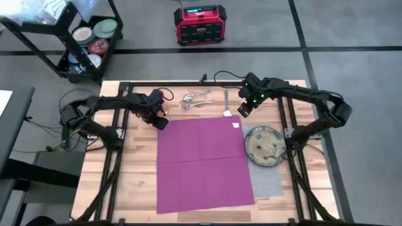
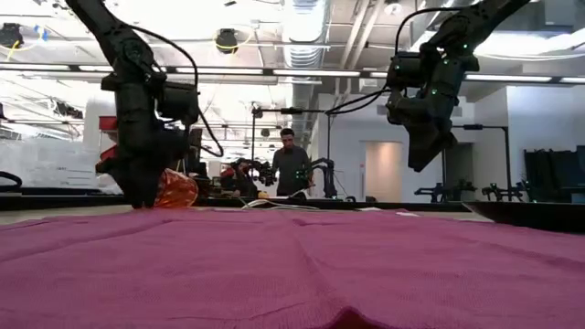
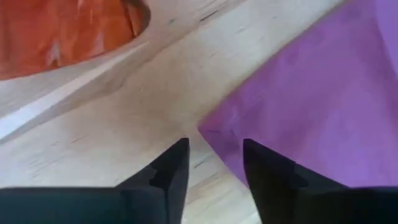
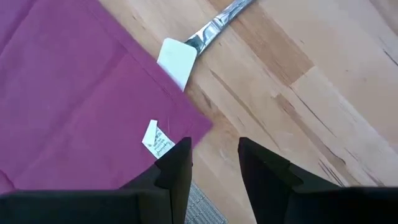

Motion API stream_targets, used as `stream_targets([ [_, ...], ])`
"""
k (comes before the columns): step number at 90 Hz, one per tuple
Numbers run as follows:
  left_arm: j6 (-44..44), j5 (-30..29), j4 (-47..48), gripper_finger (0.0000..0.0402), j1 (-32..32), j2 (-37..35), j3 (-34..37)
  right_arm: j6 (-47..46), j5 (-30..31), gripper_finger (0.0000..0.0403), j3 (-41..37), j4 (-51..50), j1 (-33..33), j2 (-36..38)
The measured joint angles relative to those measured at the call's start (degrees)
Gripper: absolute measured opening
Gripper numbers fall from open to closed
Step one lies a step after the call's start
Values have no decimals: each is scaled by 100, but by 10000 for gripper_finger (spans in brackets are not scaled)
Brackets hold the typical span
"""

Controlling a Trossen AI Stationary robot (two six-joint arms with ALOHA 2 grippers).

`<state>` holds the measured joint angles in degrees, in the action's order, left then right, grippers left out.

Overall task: Set table place
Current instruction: Fold the violet table napkin

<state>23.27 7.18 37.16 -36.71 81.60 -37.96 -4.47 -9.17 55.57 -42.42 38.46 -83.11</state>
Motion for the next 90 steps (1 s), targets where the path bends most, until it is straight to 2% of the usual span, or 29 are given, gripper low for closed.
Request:
stream_targets([
  [11, 18, 4, -106, 169, 0, -8, 53, -2, -2, 118, 0, 0, 0, 0],
  [22, 66, 0, -205, 161, 20, -4, 62, -2, -2, 118, 0, 2, 0, 0],
  [59, 147, 79, -640, 69, 166, 25, 92, -7, 0, 118, 0, 3, 0, 0],
  [77, 202, 240, -956, 10, 162, -7, 412, -9, 0, 118, 2, 2, 0, 0],
  [90, 205, 422, -907, 1, 162, 0, 448, -9, 0, 118, 2, 24, 0, 0],
])
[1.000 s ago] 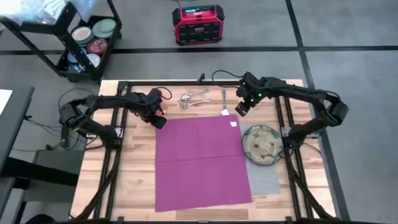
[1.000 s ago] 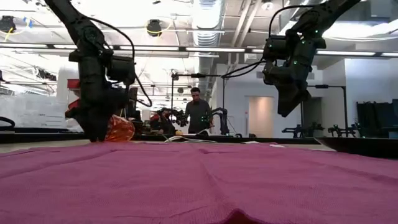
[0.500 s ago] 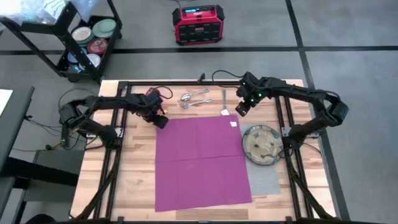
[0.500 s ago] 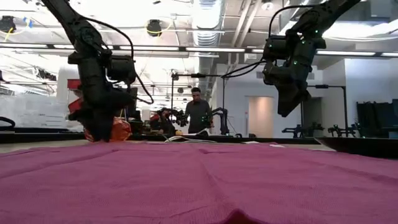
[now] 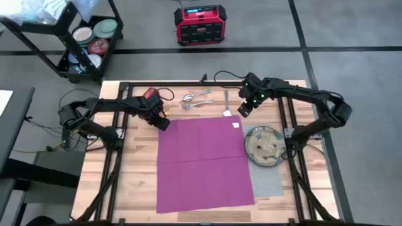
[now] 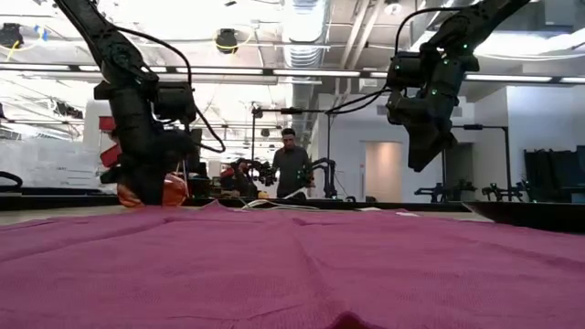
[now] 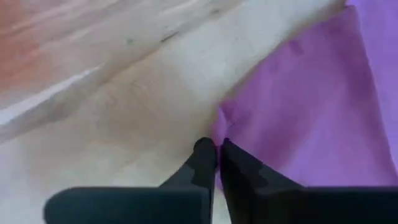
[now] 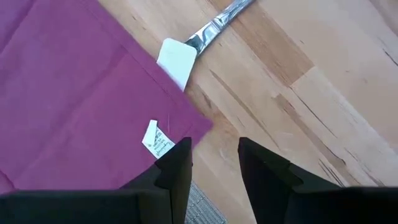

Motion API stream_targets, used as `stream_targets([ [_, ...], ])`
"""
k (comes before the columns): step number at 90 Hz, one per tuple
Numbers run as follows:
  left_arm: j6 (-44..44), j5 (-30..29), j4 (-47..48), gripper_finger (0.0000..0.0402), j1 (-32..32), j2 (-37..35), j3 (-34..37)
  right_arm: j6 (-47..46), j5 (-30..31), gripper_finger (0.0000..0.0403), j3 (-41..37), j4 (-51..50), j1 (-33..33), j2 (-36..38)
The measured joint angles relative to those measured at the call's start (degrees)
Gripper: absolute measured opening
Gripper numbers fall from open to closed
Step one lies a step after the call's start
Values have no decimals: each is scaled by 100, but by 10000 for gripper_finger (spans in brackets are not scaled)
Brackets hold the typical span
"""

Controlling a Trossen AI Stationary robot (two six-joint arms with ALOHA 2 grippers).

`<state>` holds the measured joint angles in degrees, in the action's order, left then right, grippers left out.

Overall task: Set table place
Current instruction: Fold the violet table napkin

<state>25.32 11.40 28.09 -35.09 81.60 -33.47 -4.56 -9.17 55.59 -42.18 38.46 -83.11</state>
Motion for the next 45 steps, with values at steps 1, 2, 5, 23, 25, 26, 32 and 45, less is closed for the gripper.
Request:
stream_targets([
  [1, 2, 26, -5, 1, -1, 0, -1, 1, 0, 118, 0, 0, 0, 0],
  [2, 5, 48, -7, 1, -2, 0, -3, 2, 0, 118, 0, -2, 0, 0],
  [5, 11, 67, 2, 1, -4, 1, -37, 0, 0, 118, 0, -11, 0, 0],
  [23, -78, 88, 173, 0, 0, 28, -262, 56, -380, 118, -121, 7, 11, -50],
  [25, -96, 90, 172, 0, 0, 28, -277, 57, -463, 118, -178, 30, 23, -65],
  [26, -105, 91, 174, 0, 0, 28, -285, 57, -499, 118, -209, 48, 30, -73],
  [32, -132, 100, 163, 0, 0, 28, -302, 42, -615, 118, -368, 199, 58, -177],
  [45, -184, 120, 176, 0, 0, 26, -302, 8, -656, 118, -531, 537, 79, -486],
])
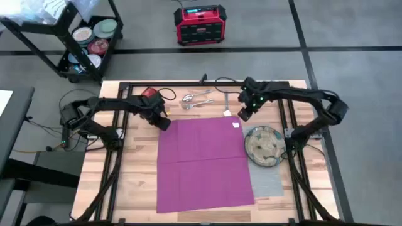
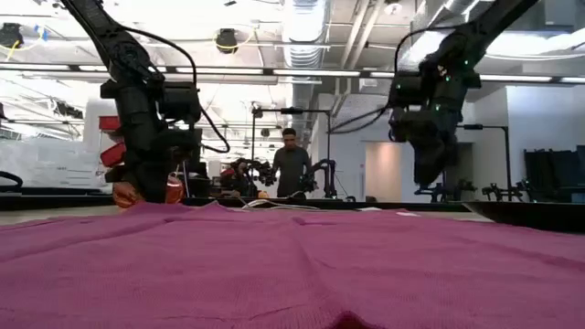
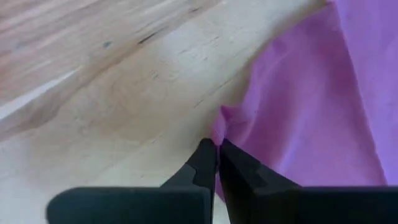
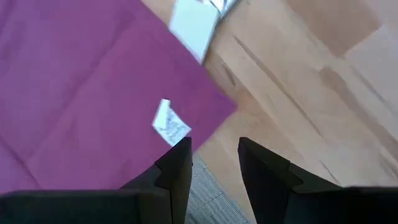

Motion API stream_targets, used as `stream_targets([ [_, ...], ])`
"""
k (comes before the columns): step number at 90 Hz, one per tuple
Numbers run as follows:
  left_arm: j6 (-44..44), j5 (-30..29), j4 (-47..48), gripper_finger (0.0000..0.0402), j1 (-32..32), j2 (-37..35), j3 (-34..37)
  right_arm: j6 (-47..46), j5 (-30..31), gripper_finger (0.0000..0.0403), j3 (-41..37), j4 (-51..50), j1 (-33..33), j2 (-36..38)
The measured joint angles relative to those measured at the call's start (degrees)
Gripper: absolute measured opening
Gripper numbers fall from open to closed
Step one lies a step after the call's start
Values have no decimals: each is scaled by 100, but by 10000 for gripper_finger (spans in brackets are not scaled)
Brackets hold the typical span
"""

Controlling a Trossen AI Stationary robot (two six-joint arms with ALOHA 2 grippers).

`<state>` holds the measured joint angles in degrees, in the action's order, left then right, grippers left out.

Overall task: Set table place
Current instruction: Fold the violet table napkin

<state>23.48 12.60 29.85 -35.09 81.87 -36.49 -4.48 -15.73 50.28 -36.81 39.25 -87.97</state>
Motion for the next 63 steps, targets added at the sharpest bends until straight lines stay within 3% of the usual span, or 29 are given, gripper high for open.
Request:
stream_targets([
  [17, -30, 79, 43, 0, 0, -2, -4, -196, -80, 118, 0, 537, 30, -390],
  [63, -139, 70, 44, 0, 0, -9, -15, -216, -149, 118, 11, 753, -12, -973],
])
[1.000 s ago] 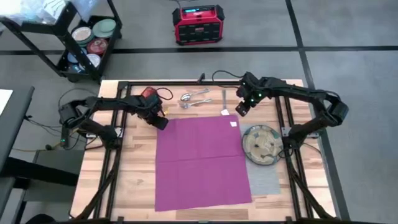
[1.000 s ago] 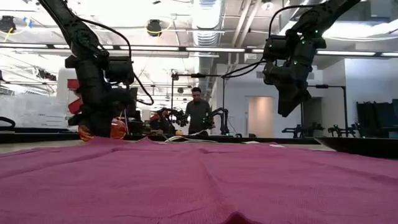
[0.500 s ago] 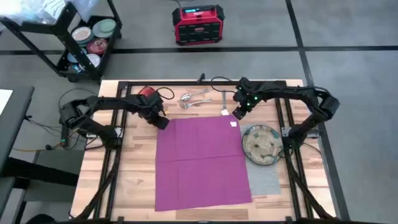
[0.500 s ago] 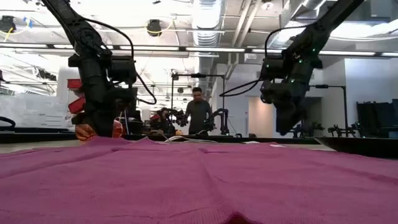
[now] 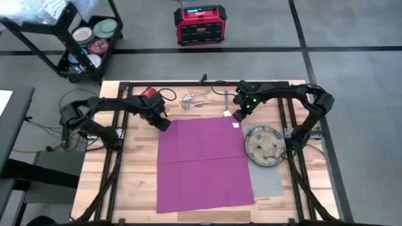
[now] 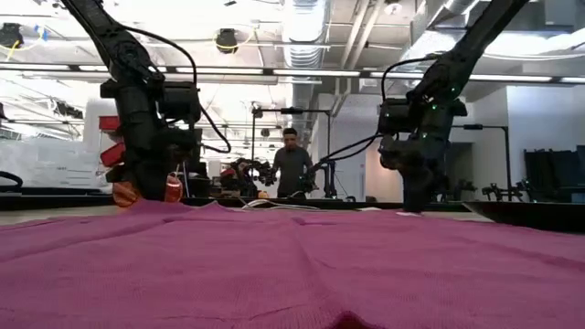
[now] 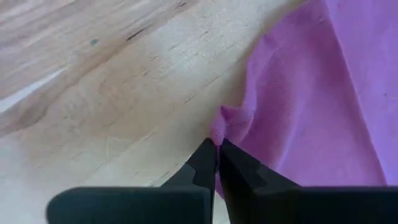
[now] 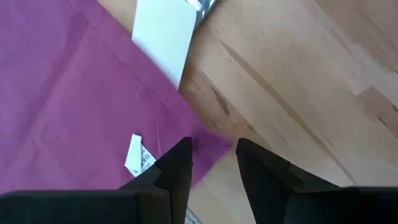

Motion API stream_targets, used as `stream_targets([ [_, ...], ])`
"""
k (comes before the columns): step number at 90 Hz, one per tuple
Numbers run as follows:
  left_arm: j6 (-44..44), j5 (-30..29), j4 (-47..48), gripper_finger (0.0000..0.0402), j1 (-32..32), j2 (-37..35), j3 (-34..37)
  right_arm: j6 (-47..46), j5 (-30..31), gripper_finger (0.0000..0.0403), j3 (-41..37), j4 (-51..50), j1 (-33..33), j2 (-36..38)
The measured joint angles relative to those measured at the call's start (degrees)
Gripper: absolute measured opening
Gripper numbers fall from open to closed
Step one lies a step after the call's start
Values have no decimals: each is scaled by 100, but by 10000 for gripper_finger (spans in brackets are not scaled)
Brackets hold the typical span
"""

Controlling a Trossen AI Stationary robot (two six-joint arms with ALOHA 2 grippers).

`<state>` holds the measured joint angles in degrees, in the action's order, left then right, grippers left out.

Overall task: Set table place
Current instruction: Fold the violet table napkin

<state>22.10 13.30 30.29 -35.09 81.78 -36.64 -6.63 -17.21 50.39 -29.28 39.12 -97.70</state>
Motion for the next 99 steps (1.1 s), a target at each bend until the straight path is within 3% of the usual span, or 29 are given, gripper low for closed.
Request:
stream_targets([
  [12, -5, -4, -9, 0, 0, 0, 0, -94, 0, 97, -7, 155, 23, -12],
  [30, -14, -7, -30, 0, 0, -2, -2, 39, -261, 9, -15, 347, 111, -34],
  [48, -14, -10, -29, 0, -2, -4, -4, -122, -416, 1, -16, 382, 119, 36],
  [71, 21, -11, -16, 0, 0, -92, -4, -151, -410, 0, -15, 51, 154, 715],
  [99, 183, -11, 374, 0, 0, -961, -4, -187, -400, 0, -15, -470, 96, 1222],
])
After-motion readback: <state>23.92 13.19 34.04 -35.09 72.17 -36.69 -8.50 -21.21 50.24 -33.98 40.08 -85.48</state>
